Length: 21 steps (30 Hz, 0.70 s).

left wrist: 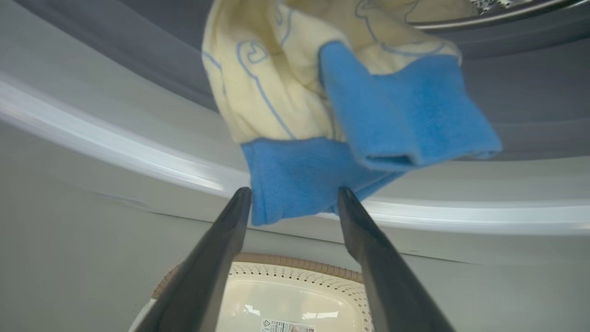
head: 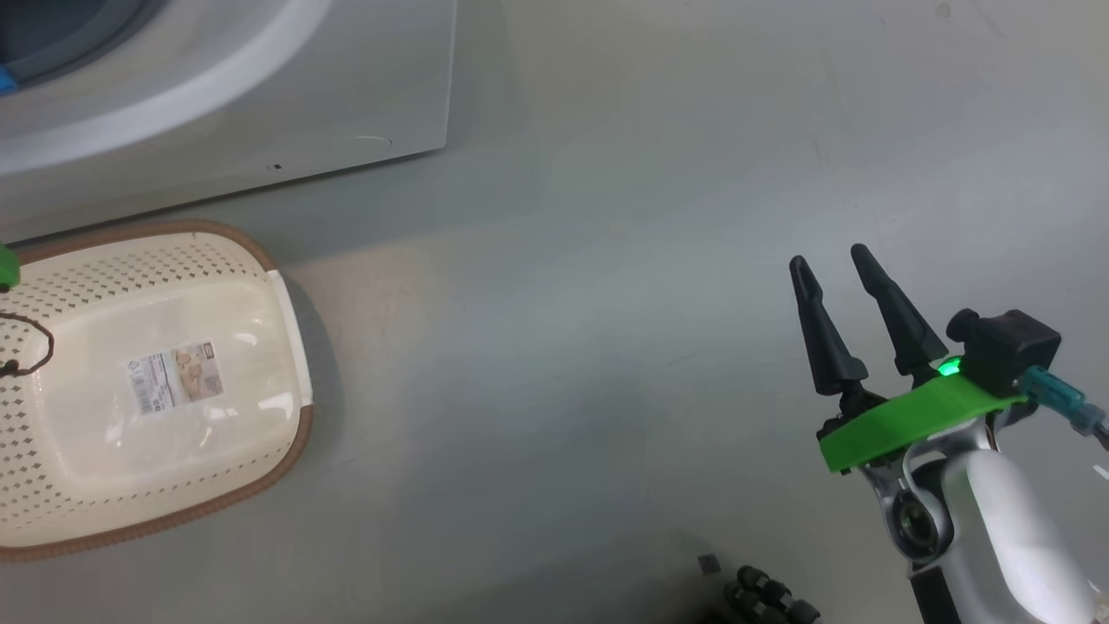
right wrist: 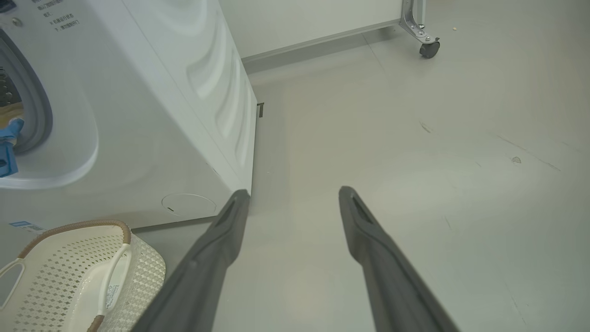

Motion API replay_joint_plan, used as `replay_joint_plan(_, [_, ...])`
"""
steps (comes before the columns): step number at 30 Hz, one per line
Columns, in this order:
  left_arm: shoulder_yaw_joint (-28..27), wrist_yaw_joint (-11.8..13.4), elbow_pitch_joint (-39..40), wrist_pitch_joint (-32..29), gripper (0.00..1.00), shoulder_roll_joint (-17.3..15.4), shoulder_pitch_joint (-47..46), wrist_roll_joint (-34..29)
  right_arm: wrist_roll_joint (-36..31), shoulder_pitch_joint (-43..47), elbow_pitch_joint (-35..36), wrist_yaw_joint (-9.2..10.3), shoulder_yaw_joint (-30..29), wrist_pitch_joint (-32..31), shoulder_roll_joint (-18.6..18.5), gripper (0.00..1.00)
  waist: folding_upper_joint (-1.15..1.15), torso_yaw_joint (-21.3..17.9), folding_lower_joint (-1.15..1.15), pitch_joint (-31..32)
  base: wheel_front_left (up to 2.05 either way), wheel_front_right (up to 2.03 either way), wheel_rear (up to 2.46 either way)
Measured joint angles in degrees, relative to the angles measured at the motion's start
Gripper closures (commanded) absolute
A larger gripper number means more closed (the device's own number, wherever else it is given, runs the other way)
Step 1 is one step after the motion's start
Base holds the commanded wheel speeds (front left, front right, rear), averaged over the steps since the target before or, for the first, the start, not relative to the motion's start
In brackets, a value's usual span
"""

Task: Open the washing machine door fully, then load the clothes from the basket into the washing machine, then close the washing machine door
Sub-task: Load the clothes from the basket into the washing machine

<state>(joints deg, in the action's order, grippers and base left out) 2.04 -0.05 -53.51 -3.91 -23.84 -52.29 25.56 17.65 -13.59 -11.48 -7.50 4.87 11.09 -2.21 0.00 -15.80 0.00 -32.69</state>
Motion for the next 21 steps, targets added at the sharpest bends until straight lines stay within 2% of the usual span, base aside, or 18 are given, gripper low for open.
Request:
replay_joint_plan(1, [0.02,-0.18,-0.35,-0.15,0.00,0.01,-0.29,0.24,0.00,0.00,-0.03,0.00,0.20,0.00,0.01,0.00,0.00,0.00,0.00,0.05,0.00,0.00,0.00])
replay_joint_plan(3, [0.00,-1.02,-0.60,-0.25,0.11,0.00,-0.44,0.51,0.00,-0.01,-0.08,0.00,0.44,0.00,0.01,0.00,0.00,-0.07,0.00,0.13,0.00,0.00,0.00])
replay_joint_plan(4, [0.02,-1.43,-0.87,-0.80,0.42,0.02,-0.57,0.91,0.00,-0.01,-0.20,0.00,0.46,0.00,0.01,0.00,0.00,-0.10,0.00,0.18,0.00,0.00,0.00])
replay_joint_plan(5, [0.07,-1.48,-1.20,-0.83,0.62,0.02,-0.71,1.09,0.00,-0.01,-0.26,0.00,0.46,0.00,0.01,0.00,0.00,-0.14,0.00,0.20,0.00,0.00,0.00])
replay_joint_plan(6, [0.14,-1.96,-1.51,-1.12,0.92,0.02,-0.83,1.15,0.00,-0.01,-0.27,0.00,0.46,0.00,0.01,0.00,0.00,-0.22,0.00,0.23,0.00,0.00,0.00])
replay_joint_plan(7, [0.09,-2.38,-1.75,-1.24,1.00,0.03,-0.95,1.31,0.00,-0.01,-0.27,0.00,0.46,0.00,0.01,0.00,0.00,-0.27,0.00,0.27,0.00,0.00,0.00])
replay_joint_plan(14, [0.27,-3.54,-2.86,-1.99,1.00,0.29,-1.55,2.34,0.00,-0.01,-0.56,0.00,0.42,0.00,0.00,0.00,0.00,-0.49,0.00,0.54,0.00,0.00,0.00])
replay_joint_plan(21, [3.80,-5.70,-1.65,-3.50,1.00,1.29,-1.80,2.18,-0.01,0.06,-0.69,0.00,-0.14,-0.02,0.00,0.00,0.00,0.40,0.00,1.35,0.00,0.00,0.00])
